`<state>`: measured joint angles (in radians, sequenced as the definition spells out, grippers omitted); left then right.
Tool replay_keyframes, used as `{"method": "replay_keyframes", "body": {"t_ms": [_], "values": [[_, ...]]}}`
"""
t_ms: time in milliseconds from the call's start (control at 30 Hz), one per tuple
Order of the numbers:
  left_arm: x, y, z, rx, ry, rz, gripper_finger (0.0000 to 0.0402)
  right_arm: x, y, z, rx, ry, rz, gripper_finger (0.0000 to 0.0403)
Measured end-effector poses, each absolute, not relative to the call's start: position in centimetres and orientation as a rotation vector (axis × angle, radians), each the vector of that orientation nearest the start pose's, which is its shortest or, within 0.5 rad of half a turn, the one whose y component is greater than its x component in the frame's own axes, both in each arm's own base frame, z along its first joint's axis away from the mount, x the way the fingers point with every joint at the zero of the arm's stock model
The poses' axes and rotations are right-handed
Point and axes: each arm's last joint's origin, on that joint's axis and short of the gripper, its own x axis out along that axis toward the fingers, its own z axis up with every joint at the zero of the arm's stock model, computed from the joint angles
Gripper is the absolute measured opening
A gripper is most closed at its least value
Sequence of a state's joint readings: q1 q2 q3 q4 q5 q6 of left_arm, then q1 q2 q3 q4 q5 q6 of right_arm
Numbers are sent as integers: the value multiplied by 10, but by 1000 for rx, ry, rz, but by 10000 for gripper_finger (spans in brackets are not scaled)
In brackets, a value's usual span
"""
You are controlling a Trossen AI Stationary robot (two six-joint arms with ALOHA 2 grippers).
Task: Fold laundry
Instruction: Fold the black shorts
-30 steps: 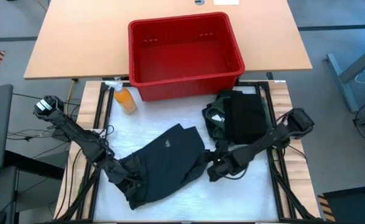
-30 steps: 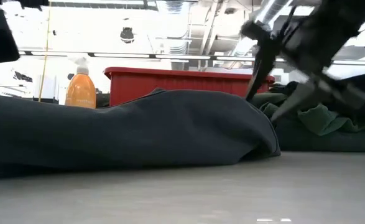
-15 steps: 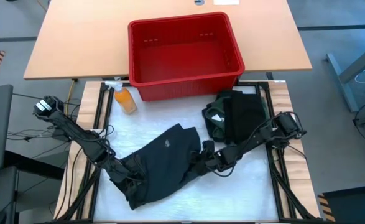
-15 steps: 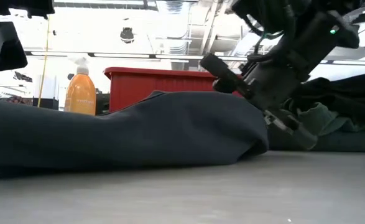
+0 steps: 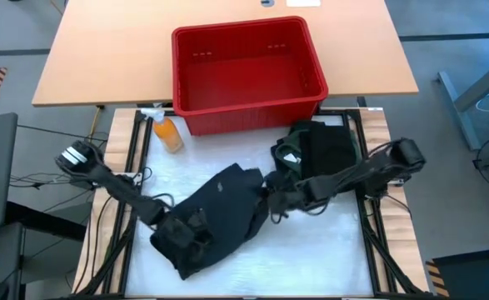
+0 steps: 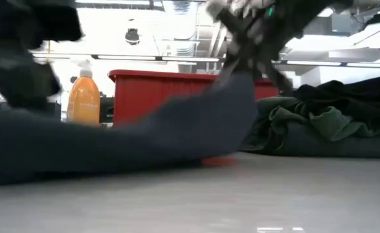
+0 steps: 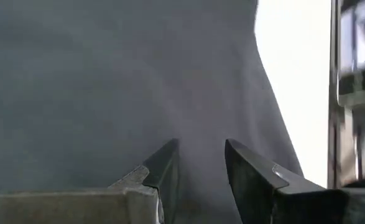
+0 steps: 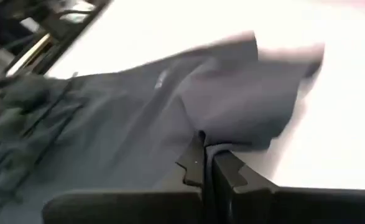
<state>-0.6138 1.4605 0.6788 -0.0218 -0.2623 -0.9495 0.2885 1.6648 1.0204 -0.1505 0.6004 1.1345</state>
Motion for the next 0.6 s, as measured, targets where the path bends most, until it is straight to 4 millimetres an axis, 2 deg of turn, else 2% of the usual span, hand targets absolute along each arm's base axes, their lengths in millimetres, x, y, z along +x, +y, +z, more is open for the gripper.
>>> {"method": "replay_keyframes", "body": {"t_ms": [167, 333, 467, 600], "values": [[269, -134, 142, -590, 705, 35, 116, 314, 68, 260, 480, 508, -579, 21], [305, -115, 117, -665, 691, -32, 107, 295, 60, 299, 379, 568, -570, 21], [329, -109, 115, -681, 697, -140, 98, 285, 57, 317, 364, 600, -575, 21], [334, -104, 130, -674, 684, -196, 92, 284, 58, 317, 359, 623, -566, 21]]}}
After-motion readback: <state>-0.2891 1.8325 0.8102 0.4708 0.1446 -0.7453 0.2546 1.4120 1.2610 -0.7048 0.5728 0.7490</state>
